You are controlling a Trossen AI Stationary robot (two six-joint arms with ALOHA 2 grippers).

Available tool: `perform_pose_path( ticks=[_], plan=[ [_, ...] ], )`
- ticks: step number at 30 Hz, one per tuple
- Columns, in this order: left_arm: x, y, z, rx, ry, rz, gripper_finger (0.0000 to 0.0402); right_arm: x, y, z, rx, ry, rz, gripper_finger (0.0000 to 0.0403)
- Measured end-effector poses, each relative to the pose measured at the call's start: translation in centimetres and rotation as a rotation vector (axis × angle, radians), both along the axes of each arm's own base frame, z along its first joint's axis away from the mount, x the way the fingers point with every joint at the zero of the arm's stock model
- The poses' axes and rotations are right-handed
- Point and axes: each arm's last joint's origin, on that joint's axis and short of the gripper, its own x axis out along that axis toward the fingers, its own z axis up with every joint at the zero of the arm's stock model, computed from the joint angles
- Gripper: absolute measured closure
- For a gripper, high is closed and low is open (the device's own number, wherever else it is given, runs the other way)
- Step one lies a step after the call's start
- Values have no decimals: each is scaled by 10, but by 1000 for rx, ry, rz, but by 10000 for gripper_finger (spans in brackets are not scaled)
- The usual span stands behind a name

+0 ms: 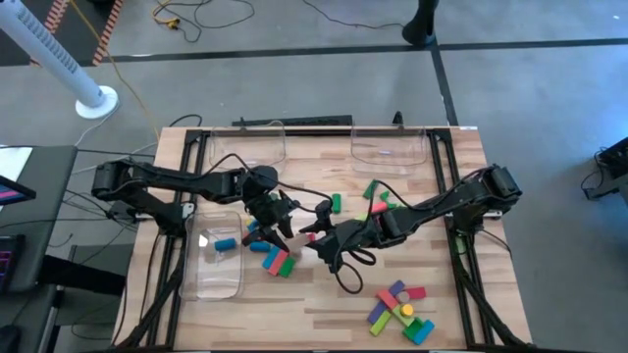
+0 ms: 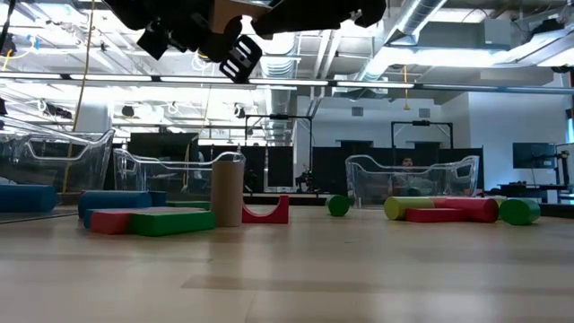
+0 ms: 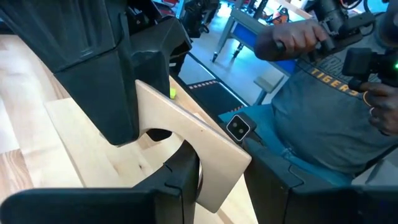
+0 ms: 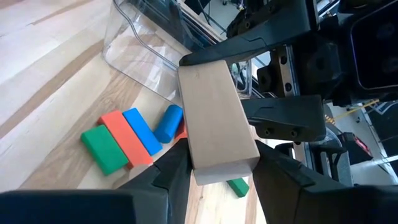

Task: Sort blocks by size
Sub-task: Put the brown arch block into the top right transparent bin

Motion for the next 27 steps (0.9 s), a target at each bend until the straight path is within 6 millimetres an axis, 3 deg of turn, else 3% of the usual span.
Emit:
perform_pose_path(
  ticks=[7,16,27],
  plan=[
    [0,0,0,-4,7,11,279,-1,0,-1,22,11,-14,229],
    [0,8,0,6,13,53,221,-3,-1,-6,57,62,-48,229],
    [-12,25,-5,57,93,109,199,-12,-10,-17,33,170,-239,229]
  ],
)
